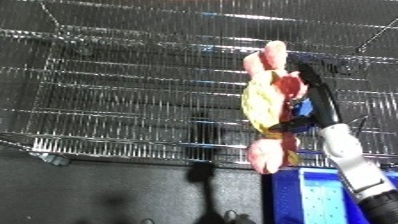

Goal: Pick up the object and place it into the box

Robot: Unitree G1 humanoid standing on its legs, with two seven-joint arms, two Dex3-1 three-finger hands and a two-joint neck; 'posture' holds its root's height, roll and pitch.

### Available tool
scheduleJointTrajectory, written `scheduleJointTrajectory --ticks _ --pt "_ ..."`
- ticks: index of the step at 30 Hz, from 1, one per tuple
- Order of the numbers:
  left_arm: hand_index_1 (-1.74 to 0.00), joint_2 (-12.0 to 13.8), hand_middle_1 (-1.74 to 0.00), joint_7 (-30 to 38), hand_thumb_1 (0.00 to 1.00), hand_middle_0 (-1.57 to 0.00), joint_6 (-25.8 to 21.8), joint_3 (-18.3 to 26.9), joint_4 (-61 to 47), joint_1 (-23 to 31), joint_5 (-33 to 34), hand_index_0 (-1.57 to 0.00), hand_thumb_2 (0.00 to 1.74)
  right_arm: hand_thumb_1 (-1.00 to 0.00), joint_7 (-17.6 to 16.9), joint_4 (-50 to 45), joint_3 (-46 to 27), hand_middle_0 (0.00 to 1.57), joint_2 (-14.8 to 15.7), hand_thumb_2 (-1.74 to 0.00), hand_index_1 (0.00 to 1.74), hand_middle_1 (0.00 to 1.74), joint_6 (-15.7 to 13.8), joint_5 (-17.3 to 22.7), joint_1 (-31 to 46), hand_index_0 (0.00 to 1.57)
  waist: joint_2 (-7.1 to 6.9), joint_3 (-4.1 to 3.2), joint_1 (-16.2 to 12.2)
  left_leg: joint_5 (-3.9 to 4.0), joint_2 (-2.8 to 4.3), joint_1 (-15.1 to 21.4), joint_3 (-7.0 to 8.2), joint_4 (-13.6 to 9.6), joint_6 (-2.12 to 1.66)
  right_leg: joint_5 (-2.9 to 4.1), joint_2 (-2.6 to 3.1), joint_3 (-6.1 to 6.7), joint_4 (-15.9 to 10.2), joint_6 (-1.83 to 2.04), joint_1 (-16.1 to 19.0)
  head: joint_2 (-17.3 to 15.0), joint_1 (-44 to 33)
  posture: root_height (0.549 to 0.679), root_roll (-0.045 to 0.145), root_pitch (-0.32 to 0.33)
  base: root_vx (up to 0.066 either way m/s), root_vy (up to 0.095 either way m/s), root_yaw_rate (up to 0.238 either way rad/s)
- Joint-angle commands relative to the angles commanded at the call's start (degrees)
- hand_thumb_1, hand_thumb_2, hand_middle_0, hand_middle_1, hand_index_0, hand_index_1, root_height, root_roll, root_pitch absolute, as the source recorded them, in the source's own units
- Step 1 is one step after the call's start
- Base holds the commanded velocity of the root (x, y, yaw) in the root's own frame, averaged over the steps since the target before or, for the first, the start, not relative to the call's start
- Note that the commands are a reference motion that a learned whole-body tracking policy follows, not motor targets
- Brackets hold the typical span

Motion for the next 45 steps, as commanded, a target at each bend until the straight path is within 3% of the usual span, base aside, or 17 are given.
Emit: scheduleJointTrajectory --ticks 5,13,25,34,41,45 --pt "-1.74 0.18 -1.74 -0.25 1.00 -1.57 -0.16 -0.69 -0.03 0.06 -0.15 -1.57 1.74 0.00 1.15 7.13 3.18 0.00 0.82 0.00 0.00 0.00 0.51 0.56 -3.99 0.00 0.64 0.00 0.55 0.10 -0.08 -0.83 -0.07 0.20 -0.11 0.09 -0.02 0.02 0.02 -0.04 -0.72 0.68 0.65 0.619 0.039 -0.116 0.002 0.006 -0.006" --pt "-1.74 0.24 -1.74 -0.34 1.00 -1.57 -0.27 -0.66 -0.12 0.11 0.14 -1.57 1.74 -0.40 2.56 15.29 5.67 0.63 2.76 -0.70 0.70 0.70 -0.14 0.87 -6.99 0.63 0.88 0.00 0.80 0.02 0.14 -0.85 0.02 0.11 -0.20 -0.09 0.00 -0.10 -0.09 -0.04 -0.61 1.22 0.46 0.620 0.038 -0.112 0.008 0.003 -0.007" --pt "-1.74 -0.03 -1.74 -0.05 1.00 -1.57 -0.70 0.53 0.31 0.46 0.23 -1.57 1.74 -1.00 3.53 16.45 7.32 1.57 3.78 -1.74 1.74 1.74 0.07 -0.28 -7.35 1.57 0.18 0.00 0.20 0.04 0.71 -0.68 0.43 -0.13 -0.34 -0.12 0.24 -0.12 -0.56 -0.10 -0.34 1.54 -0.47 0.620 0.036 -0.112 -0.006 0.005 -0.028" --pt "-1.74 0.09 -1.74 -0.41 1.00 -1.57 -0.36 1.00 1.32 0.17 -0.49 -1.57 1.74 -1.00 2.45 11.21 4.98 1.57 2.13 -1.74 1.74 1.74 0.09 0.06 -4.57 1.57 -0.28 0.00 -0.22 0.09 0.73 0.04 0.55 -0.54 -0.36 0.06 0.02 -0.10 -0.90 0.02 0.41 1.38 0.82 0.620 0.036 -0.121 -0.013 0.003 0.001" --pt "-1.74 -0.54 -1.74 -0.38 1.00 -1.57 -0.05 1.87 2.90 -1.12 -0.11 -1.57 1.74 -1.00 0.94 -2.27 -0.81 1.57 -0.43 -1.74 1.74 1.74 -0.94 -0.49 1.89 1.57 -0.99 0.00 -1.73 0.20 0.96 1.94 1.14 -1.70 -0.28 0.48 -0.27 -0.14 -2.20 0.01 2.14 1.49 3.22 0.622 0.038 -0.137 -0.019 0.000 -0.040" --pt "-1.74 -1.15 -1.74 -0.37 1.00 -1.57 0.16 2.30 3.54 -1.41 0.05 -1.57 1.74 -1.00 0.10 -9.70 -5.88 1.57 -1.72 -1.74 1.74 1.74 -1.61 -0.34 6.48 1.57 -1.35 -0.36 -2.79 0.37 1.28 3.08 1.60 -2.36 -0.29 0.70 -0.36 -0.24 -3.05 -0.05 3.29 1.29 6.44 0.623 0.040 -0.148 -0.020 -0.009 -0.059"
